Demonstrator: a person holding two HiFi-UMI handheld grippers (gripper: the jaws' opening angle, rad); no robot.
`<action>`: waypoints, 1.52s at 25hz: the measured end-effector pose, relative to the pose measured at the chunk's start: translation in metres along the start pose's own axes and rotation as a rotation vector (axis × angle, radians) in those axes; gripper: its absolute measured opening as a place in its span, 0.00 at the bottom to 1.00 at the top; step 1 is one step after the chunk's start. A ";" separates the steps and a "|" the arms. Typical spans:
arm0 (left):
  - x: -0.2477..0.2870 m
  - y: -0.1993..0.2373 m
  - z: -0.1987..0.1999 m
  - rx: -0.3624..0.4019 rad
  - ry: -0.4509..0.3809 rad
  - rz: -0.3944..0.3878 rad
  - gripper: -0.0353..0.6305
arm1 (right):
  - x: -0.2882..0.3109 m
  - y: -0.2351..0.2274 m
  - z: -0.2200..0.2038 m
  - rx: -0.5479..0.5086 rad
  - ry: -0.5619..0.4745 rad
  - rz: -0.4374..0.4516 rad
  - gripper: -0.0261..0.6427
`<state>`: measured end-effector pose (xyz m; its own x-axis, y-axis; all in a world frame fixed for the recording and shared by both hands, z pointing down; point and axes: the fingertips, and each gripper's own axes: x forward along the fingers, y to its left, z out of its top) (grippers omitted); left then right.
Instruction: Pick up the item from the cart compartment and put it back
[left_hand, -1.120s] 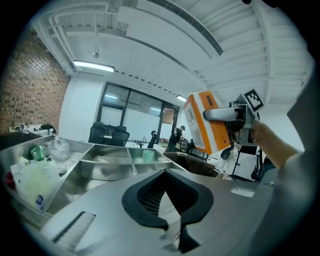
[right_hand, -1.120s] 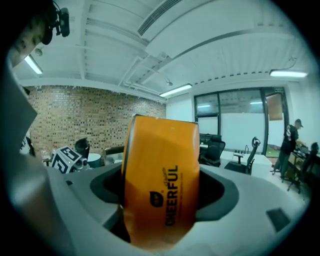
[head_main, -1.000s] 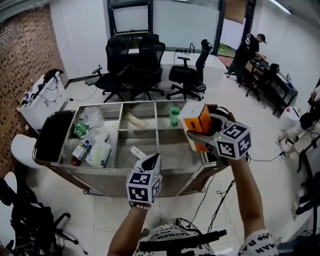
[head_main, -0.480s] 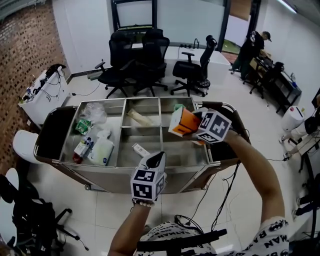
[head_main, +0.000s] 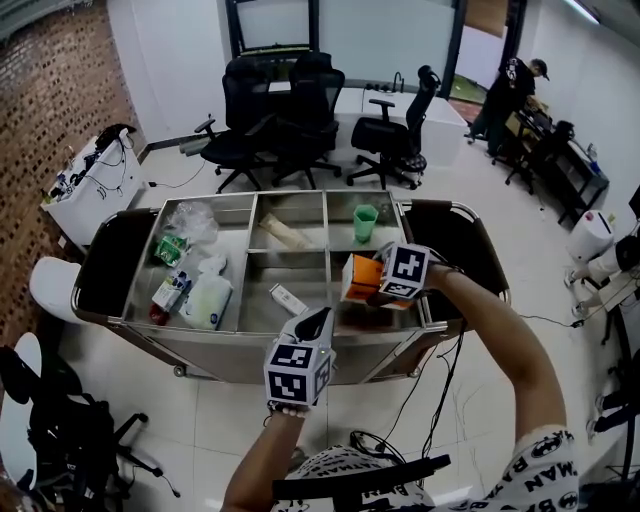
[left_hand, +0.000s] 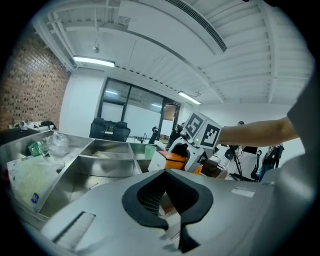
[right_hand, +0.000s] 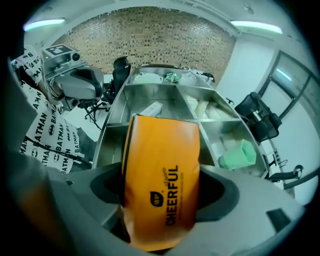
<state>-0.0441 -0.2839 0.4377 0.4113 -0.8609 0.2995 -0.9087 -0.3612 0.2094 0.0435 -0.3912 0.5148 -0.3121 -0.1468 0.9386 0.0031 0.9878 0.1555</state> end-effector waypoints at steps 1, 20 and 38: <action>-0.001 0.000 -0.002 -0.003 0.002 0.001 0.06 | 0.005 0.002 -0.002 -0.002 0.008 0.010 0.64; -0.017 0.016 -0.021 -0.043 0.002 0.031 0.06 | 0.050 0.006 -0.015 -0.114 0.170 -0.035 0.65; -0.020 0.016 -0.017 -0.042 -0.020 0.015 0.06 | 0.028 -0.007 -0.006 -0.085 0.090 -0.133 0.75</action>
<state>-0.0656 -0.2666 0.4508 0.3960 -0.8731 0.2845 -0.9107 -0.3336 0.2437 0.0402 -0.4026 0.5412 -0.2284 -0.2837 0.9313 0.0488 0.9521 0.3020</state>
